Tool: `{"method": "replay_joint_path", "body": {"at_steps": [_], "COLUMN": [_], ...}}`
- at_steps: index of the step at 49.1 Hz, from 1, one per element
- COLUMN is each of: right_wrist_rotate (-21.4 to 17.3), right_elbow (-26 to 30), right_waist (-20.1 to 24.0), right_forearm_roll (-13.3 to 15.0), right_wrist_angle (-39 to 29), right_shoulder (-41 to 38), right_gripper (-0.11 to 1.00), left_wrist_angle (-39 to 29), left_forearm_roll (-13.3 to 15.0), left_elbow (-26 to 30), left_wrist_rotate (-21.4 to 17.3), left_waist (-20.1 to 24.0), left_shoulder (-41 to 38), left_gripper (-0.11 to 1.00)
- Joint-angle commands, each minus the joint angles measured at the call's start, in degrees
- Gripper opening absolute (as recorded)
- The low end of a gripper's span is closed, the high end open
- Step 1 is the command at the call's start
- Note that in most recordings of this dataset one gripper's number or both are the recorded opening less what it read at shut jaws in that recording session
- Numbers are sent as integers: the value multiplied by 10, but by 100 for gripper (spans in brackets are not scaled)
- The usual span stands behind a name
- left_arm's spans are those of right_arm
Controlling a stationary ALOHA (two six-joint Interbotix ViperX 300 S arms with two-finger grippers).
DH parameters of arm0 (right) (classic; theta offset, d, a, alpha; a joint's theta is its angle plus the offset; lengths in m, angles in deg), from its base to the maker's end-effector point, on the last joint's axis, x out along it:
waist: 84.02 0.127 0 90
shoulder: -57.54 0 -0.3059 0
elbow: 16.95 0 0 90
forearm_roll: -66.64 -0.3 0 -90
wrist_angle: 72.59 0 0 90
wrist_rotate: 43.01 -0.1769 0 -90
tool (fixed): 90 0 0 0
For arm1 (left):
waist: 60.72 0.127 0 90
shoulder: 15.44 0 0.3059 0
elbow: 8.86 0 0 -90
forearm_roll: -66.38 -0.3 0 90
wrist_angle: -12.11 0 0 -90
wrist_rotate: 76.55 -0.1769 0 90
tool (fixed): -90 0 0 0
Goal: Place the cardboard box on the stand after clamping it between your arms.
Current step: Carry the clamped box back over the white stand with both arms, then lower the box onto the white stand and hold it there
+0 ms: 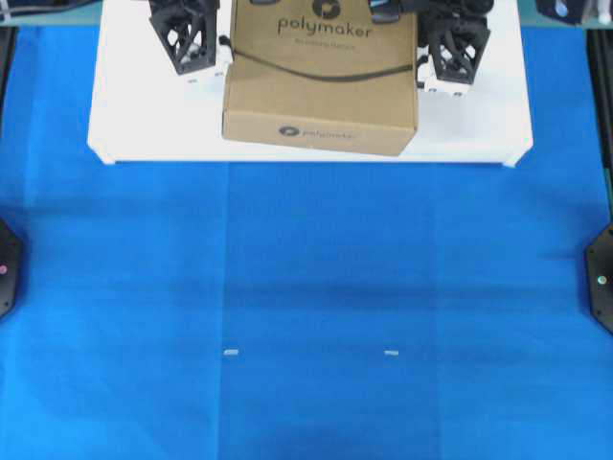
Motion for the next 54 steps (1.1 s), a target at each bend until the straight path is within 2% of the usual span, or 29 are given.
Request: {"method": "replay_joint_path", "body": {"at_steps": [1,13,22,54], "right_wrist_rotate": [6,26,31,33], "right_elbow": [104,145,160,109], "right_waist": [30,13,9,0], "right_forearm_roll": [-75,-85,-85,-85], "right_wrist_angle": [15,-4,-15,2], "right_shoulder": [-1,-33,-44,-58], "right_gripper": [98,98,98,98], "left_wrist_angle": [34,38,38,39], "left_forearm_roll": [12,12,13,12], "left_elbow": [69,75,82,79], "left_wrist_rotate": [16,-10,-11,-11], "left_waist": [-19,-6,3,4], "left_shoulder": [-10,-32,-41,-46], "left_gripper": [87,87,87,87]}}
